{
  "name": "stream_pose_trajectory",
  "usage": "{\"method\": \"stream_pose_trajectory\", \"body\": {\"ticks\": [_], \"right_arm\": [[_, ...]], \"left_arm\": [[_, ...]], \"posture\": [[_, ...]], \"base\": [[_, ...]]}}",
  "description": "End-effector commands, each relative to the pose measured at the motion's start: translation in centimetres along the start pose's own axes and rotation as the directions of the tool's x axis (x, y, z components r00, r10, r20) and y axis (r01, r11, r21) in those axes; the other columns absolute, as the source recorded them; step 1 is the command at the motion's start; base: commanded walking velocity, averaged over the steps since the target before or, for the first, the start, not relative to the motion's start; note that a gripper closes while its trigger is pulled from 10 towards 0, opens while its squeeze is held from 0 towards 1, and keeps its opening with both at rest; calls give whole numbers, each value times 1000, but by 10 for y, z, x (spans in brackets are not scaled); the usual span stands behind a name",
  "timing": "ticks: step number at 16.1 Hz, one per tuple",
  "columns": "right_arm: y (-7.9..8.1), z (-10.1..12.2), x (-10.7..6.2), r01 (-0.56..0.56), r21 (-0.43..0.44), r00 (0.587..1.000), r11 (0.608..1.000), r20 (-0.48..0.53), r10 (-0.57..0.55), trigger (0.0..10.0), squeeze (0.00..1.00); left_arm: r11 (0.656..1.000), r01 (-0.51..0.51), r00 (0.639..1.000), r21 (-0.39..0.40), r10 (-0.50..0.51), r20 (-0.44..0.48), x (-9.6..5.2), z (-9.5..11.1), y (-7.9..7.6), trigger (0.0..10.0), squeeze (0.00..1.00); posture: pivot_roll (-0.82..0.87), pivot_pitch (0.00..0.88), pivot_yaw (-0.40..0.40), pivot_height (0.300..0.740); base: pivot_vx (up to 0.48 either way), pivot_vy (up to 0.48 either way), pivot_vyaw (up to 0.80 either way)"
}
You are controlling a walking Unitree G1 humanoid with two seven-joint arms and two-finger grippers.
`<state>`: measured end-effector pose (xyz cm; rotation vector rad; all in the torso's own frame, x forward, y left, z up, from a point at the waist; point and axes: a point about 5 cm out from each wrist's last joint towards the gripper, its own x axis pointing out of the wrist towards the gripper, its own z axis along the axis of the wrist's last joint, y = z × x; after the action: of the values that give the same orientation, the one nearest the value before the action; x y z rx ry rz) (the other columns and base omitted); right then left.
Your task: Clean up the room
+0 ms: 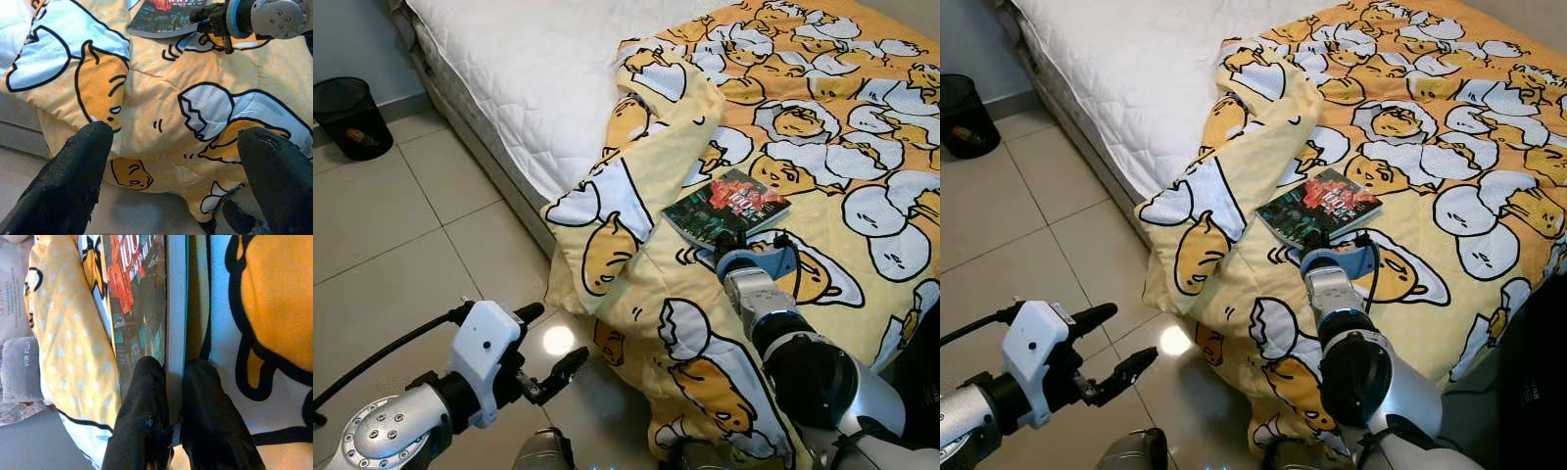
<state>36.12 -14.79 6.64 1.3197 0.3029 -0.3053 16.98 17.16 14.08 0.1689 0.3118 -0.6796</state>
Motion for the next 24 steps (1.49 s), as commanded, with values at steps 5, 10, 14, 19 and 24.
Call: {"method": "stream_pose_trajectory", "body": {"ticks": [5, 10, 14, 19, 24], "right_arm": [[-56, 13, -14, 84, -49, 996, 995, -36, -86, 0, 0], [-102, 19, -33, 199, -108, 977, 974, -59, -206, 10000, 0], [-88, 11, -26, 166, -122, 982, 979, -66, -175, 10000, 1000], [-79, 4, -23, 160, -136, 983, 978, -67, -170, 10000, 1000], [-72, -16, -21, 169, -166, 978, 972, -94, -186, 10000, 318]], "left_arm": [[1000, 21, 1000, 5, -21, 20, -1, 3, -5, 10000, 463], [1000, 29, 999, 4, -29, 28, 2, 5, -6, 10000, 459], [999, 47, 999, 17, -48, 17, 4, 4, -6, 10000, 459], [999, 37, 999, 19, -37, 10, 2, 4, -6, 10000, 463], [999, 42, 999, 18, -42, 11, 4, 4, -7, 10000, 467]], "posture": [[284, 160, -67, 740], [271, 153, -52, 740], [281, 156, -49, 740], [287, 166, -57, 740], [293, 176, -47, 740]], "base": [[0, 0, 0], [0, 0, 0], [0, 0, 0], [0, 0, 0], [0, 0, 0]]}}
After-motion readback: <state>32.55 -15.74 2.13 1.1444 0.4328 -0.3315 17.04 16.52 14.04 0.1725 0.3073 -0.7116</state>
